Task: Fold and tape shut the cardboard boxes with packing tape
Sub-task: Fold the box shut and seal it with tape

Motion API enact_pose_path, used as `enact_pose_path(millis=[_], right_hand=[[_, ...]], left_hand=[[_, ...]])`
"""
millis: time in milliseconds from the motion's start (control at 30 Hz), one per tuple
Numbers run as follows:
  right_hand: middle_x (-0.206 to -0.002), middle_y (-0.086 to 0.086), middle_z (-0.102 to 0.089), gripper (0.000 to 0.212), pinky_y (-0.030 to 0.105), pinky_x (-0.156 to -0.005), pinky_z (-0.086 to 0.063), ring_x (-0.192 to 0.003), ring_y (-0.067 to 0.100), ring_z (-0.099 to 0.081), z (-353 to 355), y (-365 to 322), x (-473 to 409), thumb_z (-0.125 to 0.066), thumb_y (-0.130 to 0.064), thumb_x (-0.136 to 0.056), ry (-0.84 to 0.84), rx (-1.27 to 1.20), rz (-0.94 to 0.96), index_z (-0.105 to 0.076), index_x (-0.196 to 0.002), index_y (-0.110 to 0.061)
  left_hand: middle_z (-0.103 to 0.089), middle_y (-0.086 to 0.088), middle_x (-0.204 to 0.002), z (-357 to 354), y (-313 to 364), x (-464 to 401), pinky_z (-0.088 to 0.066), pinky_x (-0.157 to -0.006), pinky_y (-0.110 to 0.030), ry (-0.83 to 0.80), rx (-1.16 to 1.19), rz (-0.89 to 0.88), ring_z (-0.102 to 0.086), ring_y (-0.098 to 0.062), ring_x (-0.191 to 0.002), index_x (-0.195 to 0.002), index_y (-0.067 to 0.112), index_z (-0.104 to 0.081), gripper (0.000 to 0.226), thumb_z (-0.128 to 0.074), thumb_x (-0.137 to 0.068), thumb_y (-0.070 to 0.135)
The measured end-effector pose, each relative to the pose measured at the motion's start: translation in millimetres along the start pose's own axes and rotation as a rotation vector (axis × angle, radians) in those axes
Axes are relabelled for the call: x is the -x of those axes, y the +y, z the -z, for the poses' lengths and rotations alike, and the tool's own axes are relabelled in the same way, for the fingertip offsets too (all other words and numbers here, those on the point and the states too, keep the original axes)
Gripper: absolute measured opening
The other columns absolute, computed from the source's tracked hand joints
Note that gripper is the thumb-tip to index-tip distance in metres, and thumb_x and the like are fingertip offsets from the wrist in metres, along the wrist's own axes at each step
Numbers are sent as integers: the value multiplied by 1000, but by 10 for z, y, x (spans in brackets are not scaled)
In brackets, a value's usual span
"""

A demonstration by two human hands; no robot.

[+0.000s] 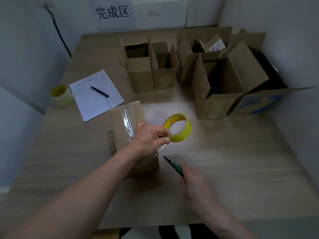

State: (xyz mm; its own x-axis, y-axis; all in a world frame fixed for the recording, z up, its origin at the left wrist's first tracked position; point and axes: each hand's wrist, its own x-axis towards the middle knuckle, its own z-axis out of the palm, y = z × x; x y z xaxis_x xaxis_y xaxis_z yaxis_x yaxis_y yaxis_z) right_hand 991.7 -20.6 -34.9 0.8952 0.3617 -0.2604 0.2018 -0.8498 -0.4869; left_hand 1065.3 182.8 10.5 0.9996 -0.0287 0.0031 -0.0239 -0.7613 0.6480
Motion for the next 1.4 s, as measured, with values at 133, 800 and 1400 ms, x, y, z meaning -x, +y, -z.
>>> enact_pose_path(millis=[133,800,1400], right_hand=[[-119,0,-49,41,38,-76,-49,-103,27,-59,-13,498,-37,-39,-43,-100,27,175,-184,-38,-140,-33],[-101,-7,-70,46,33,-69,-52,-86,20,-66,730,-332,-1093,-62,-38,-89,14,186,438,-44,-132,-39],[-73,-3,-56,19,29,-58,-43,-69,22,-56,444,-484,-1384,-56,-30,-88,-59,543,308,-50,-72,-21]], left_hand=[[-64,23,-67,-2,-29,2,-28,-103,-39,4,4,-17,-59,2,-69,-90,31,-74,9,-76,-81,29],[-61,18,-71,-11,-90,22,-31,-91,-35,-6,-54,-87,-50,3,-70,-95,33,-67,12,-56,-91,36],[-45,5,-89,-1,-133,91,-35,-74,-32,225,-3,-43,-40,-13,-83,-92,13,-51,26,-51,-81,36]])
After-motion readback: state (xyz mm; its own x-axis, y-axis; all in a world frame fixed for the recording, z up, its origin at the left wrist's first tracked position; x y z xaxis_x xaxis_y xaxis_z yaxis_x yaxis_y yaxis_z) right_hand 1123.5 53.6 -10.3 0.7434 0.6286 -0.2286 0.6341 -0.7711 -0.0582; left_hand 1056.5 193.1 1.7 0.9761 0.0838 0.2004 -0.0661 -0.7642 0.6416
